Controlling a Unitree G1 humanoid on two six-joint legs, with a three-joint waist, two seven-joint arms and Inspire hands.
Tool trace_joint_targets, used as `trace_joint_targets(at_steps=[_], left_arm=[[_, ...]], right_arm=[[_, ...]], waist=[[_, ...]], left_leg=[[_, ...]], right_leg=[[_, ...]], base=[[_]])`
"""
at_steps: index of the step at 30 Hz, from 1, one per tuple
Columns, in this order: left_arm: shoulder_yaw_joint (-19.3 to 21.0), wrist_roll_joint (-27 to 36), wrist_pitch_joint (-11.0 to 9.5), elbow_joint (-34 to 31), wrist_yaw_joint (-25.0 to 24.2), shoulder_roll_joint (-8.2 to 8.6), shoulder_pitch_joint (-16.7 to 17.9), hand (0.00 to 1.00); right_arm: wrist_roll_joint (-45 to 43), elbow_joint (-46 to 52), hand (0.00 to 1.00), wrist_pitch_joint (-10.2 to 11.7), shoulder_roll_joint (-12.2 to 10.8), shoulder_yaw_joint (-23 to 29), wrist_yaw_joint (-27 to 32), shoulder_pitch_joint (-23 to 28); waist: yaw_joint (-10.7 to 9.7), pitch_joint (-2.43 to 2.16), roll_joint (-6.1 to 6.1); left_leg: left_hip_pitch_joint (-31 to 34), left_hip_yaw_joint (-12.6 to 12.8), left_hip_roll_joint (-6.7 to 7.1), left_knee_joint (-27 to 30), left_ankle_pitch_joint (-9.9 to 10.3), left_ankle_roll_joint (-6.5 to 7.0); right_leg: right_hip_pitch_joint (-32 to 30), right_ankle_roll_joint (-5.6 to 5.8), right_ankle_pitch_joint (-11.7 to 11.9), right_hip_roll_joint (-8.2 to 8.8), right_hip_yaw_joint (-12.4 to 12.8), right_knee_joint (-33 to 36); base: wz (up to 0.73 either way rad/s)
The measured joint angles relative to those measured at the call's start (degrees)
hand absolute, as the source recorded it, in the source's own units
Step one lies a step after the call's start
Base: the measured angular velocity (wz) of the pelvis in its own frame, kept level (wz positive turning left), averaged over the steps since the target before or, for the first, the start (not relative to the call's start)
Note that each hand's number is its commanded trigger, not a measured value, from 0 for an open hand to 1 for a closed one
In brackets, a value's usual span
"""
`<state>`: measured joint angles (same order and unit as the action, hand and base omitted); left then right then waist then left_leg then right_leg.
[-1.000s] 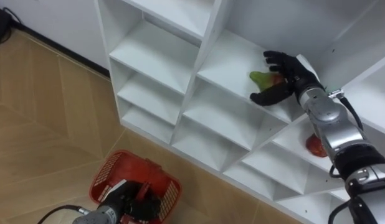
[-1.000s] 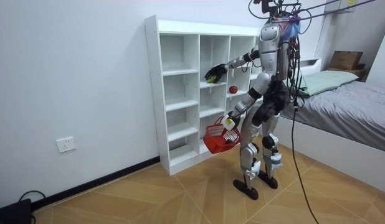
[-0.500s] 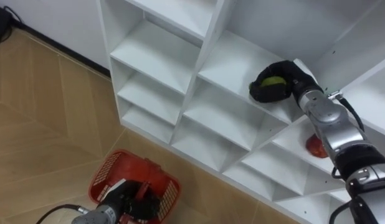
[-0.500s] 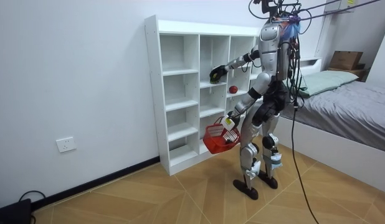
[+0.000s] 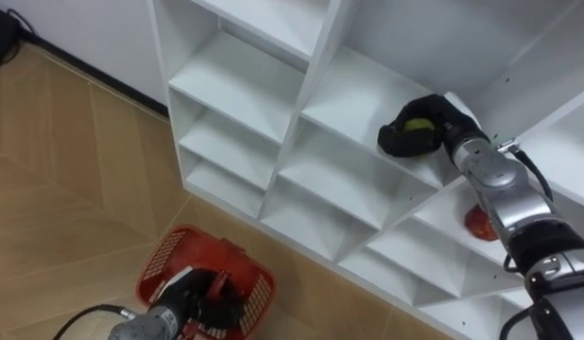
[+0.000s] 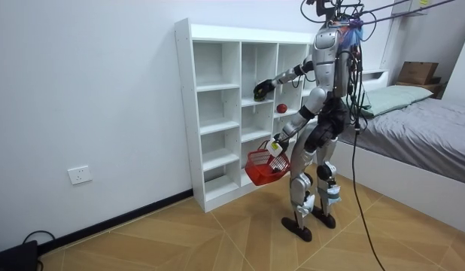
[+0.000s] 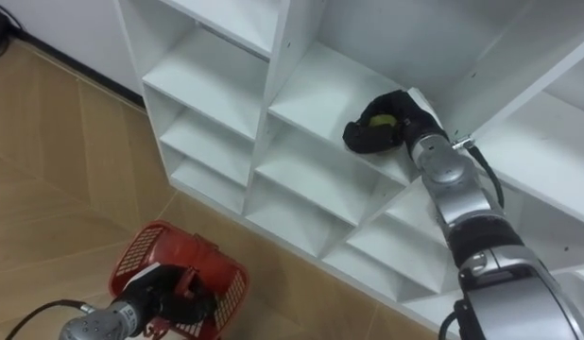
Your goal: Collect fruits from the closet
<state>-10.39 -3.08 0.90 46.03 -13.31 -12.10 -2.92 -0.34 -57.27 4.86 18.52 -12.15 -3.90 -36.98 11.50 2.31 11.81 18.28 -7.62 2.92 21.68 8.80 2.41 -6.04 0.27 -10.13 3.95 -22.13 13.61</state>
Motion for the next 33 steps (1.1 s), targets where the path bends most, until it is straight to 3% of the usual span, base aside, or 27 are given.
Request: trace_joint_targets(at_steps=[5,11,16,18,22,24,28,33], left_arm=[[-0.24,1.36,0.0,0.0,0.02,-0.04,-0.04,1.0],[-0.56,2.41,-0.03,0.0,0.23,0.66,-0.57,1.0],[-0.53,3.68,-0.03,0.03,0.43,2.25,-0.56,1.0],[-0.54,6.23,-0.07,0.12,0.61,3.42,-0.58,1.0],[-0.51,7.99,-0.14,1.19,1.58,4.27,-0.56,1.0],[-0.56,8.28,-0.32,1.44,1.77,4.29,-0.59,1.0],[-0.53,9.26,-0.86,1.68,1.84,5.73,-0.54,1.0],[-0.57,9.15,-1.11,1.62,1.91,6.35,-0.5,1.0]], right_arm=[[1.32,1.98,1.0,-0.83,-0.06,-0.11,0.09,0.65],[-0.36,12.27,1.0,-0.95,-0.5,-0.39,0.31,7.64],[-1.08,20.8,1.0,-1.11,-2.55,-0.39,0.03,13.86],[-1.02,23.94,1.0,-1.26,-2.95,-0.63,-0.11,16.83],[-1.24,30.48,1.0,-1.8,-4.24,-0.93,-1.2,22.0],[-1.31,32.48,1.0,-1.86,-5.12,-1.34,-1.79,23.59],[-1.87,35.43,1.0,-1.83,-5.5,-1.27,-2.33,27.33],[-3.65,36.3,1.0,-1.83,-7.92,-1.47,-3.16,29.49]], waist=[[-0.19,-0.03,-0.06],[-0.61,-0.15,-0.45],[-2.0,-0.44,-2.05],[-2.77,-0.9,-2.99],[-3.53,-1.36,-3.97],[-5.23,-1.42,-4.28],[-5.45,-1.36,-4.92],[-6.07,-1.5,-6.45]], left_leg=[[0.0,-0.04,-0.01,0.16,-0.01,-0.02],[-0.65,0.75,-0.12,-0.24,-0.01,-0.02],[-2.02,2.31,-0.47,-0.78,0.0,0.0],[-2.54,2.78,-0.56,-1.4,0.0,0.01],[-3.64,4.16,-1.14,-1.94,0.02,0.01],[-3.75,4.59,-1.31,-1.98,0.02,-0.03],[-3.96,5.42,-1.61,-1.94,0.14,-0.04],[-3.95,6.6,-2.21,-2.18,0.15,-0.1]], right_leg=[[0.0,0.01,0.01,-0.07,0.14,-0.07],[0.16,0.01,0.01,-0.1,1.35,-0.07],[0.67,0.11,0.07,-0.05,2.54,0.03],[0.74,0.1,0.07,-0.06,3.39,0.27],[0.92,-0.02,0.16,-0.21,4.68,0.48],[0.87,-0.13,0.23,-0.32,4.85,0.52],[0.72,-0.18,0.44,-0.51,5.82,0.43],[-0.07,-0.37,0.96,-1.0,7.49,0.4]], base=[[0.0],[-0.04],[-0.15],[-0.14],[-0.23],[-0.06],[-0.13],[-0.16]])
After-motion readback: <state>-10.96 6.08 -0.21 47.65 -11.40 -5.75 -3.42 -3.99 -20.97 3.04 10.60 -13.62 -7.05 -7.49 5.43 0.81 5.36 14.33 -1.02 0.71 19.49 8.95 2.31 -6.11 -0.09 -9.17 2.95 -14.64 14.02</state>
